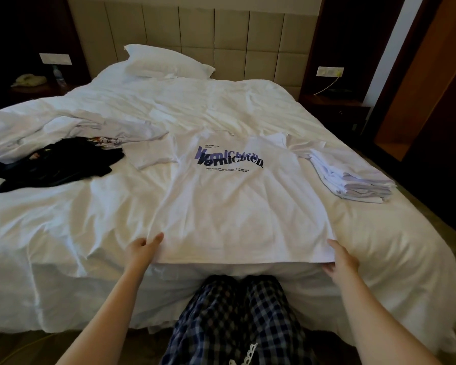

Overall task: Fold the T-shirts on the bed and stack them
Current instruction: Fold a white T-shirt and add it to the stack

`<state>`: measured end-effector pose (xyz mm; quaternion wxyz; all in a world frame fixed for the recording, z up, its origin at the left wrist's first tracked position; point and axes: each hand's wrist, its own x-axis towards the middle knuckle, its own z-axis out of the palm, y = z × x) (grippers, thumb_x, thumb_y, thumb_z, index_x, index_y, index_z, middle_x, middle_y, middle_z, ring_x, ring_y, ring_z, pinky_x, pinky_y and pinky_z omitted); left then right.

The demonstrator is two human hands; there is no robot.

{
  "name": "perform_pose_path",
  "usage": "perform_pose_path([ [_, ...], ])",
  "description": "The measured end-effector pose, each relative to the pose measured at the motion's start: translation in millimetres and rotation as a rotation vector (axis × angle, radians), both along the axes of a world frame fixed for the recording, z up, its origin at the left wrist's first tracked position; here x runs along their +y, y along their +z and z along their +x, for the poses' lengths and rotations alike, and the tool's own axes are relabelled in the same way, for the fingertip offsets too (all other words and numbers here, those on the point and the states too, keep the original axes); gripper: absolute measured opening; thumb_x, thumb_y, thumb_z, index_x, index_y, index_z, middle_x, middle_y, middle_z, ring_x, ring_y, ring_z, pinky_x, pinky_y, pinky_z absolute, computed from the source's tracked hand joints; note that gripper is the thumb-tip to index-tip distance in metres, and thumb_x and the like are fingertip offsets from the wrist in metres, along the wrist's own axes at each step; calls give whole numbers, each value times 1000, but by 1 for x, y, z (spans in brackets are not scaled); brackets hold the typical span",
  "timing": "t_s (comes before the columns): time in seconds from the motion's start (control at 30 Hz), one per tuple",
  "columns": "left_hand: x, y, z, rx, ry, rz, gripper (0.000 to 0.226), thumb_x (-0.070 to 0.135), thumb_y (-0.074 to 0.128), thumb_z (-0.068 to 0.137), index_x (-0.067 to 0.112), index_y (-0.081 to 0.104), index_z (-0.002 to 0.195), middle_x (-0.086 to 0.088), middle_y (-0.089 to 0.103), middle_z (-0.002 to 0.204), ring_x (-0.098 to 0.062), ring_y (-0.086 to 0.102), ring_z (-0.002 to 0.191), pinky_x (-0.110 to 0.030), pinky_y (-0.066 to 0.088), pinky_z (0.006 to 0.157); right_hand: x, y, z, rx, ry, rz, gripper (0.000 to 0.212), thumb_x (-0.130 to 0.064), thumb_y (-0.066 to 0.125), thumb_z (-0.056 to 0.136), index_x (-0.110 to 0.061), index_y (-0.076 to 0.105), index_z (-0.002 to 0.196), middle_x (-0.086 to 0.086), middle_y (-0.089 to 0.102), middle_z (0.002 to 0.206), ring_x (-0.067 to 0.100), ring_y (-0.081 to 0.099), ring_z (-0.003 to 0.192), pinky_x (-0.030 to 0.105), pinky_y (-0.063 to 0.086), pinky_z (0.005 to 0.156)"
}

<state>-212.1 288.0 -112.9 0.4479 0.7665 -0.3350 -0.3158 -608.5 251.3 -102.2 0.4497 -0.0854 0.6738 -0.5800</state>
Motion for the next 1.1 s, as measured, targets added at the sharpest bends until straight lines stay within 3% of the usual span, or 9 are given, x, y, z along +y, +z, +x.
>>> perform_pose_path([
  [0.1, 2, 5, -3, 111, 101, -114, 23, 19, 60, 91, -2, 53, 85, -16, 52, 74, -28, 53, 72, -35, 46, 63, 0, -1, 4, 146, -85, -64, 10, -10, 59, 87, 0, 60, 86, 13, 56, 96, 26, 54, 88, 42, 48, 84],
  [0.2, 8, 4, -4, 204, 181, -131, 18, 14, 57, 92, -2, 49, 96, -14, 51, 75, -24, 51, 60, -23, 48, 41, 2, -1, 9, 252, -163, -43, 26, -15, 56, 86, 4, 64, 102, 20, 63, 98, 35, 61, 93, 47, 52, 88],
  [0.37, 10, -4, -5, 148, 138, -31, 22, 18, 58, 92, -4, 53, 93, -13, 53, 71, -22, 52, 55, -27, 46, 45, 2, -3, 0, 111, -95, 109, 18, -10, 57, 90, 0, 59, 105, 20, 58, 106, 29, 58, 70, 40, 52, 82],
  [0.43, 9, -3, -5, 106, 164, -72, 19, 15, 57, 92, -3, 52, 91, -15, 54, 74, -22, 51, 55, -27, 42, 44, 3, -2, 1, 225, -115, 117, 26, -12, 56, 90, 5, 62, 108, 24, 61, 114, 39, 62, 91, 46, 51, 89],
  [0.6, 10, -11, -5, 10, 154, -16, 23, 21, 60, 90, -1, 55, 93, -15, 59, 78, -35, 60, 79, -33, 42, 67, 8, 3, 8, 424, -95, 286, 36, -5, 57, 88, 11, 53, 120, 28, 56, 123, 44, 55, 113, 47, 46, 91],
  [0.7, 9, -7, -5, -109, 133, 24, 34, 16, 65, 84, -2, 52, 111, -17, 57, 104, -36, 55, 101, -38, 40, 80, 4, 8, 11, 479, -92, 347, 46, 2, 59, 83, 6, 44, 126, 30, 47, 132, 47, 49, 119, 52, 43, 95],
  [0.83, 4, 5, -8, -304, 127, 63, 46, 10, 66, 79, 5, 46, 120, -22, 43, 127, -39, 42, 116, -43, 34, 96, -7, 14, 24, 614, -6, 226, 36, 5, 54, 82, 1, 53, 119, 26, 43, 133, 46, 48, 116, 48, 42, 95],
  [0.93, -3, 15, -10, -392, 110, 90, 44, 10, 62, 80, 8, 47, 121, -21, 42, 128, -39, 40, 117, -43, 32, 98, -18, 20, 36, 677, 50, 158, 33, 3, 53, 83, -2, 57, 115, 25, 46, 130, 43, 48, 116, 44, 42, 94],
  [1.1, -27, 32, 1, -311, 87, 52, 41, 13, 58, 84, 11, 46, 123, -16, 45, 130, -36, 43, 118, -42, 35, 97, -42, 34, 61, 698, 211, 74, 29, 4, 49, 83, -1, 60, 110, 20, 57, 119, 39, 55, 107, 33, 42, 78],
])
